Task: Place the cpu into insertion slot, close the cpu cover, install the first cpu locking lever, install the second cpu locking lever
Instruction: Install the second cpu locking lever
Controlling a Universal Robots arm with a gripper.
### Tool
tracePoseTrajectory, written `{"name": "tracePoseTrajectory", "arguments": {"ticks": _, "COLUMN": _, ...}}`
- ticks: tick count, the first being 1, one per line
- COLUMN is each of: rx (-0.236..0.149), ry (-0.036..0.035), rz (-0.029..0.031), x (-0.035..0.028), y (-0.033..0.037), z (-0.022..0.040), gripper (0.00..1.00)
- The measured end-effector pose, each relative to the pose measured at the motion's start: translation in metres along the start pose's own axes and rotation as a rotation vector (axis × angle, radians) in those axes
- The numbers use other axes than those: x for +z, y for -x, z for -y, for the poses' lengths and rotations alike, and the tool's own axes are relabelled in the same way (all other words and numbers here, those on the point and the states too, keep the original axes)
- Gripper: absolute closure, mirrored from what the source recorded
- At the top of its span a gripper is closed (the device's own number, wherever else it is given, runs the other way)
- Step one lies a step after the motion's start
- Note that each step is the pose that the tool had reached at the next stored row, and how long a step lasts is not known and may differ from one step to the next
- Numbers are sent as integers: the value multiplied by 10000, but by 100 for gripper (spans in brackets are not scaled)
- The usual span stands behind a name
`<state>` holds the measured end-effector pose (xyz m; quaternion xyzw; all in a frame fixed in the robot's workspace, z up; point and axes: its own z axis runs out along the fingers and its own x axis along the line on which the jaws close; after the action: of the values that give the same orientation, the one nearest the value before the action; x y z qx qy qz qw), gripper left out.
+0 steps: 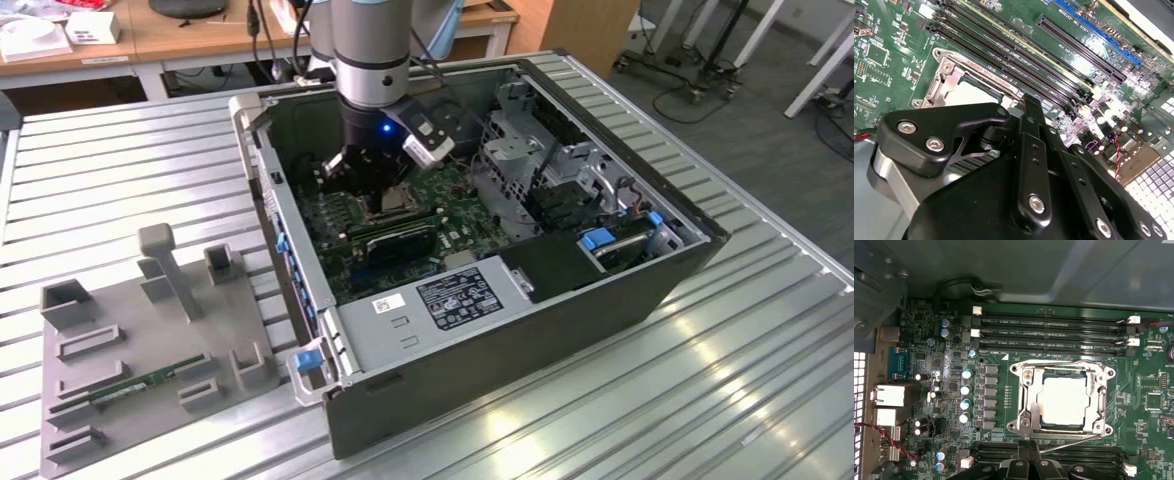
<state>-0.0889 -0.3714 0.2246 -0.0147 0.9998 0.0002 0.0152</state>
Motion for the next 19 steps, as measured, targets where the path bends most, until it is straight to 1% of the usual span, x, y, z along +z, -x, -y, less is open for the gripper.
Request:
{"name": "tracePoseTrajectory", "arguments": {"ticks": 11, "rx": 1, "ry": -1, "rz": 0, "x": 51, "y": -40, "z": 0, "gripper": 89}}
{"name": "tracePoseTrajectory", "arguments": {"ticks": 19, "rx": 1, "ry": 0, "rz": 0, "x": 54, "y": -41, "z": 0, "gripper": 89}}
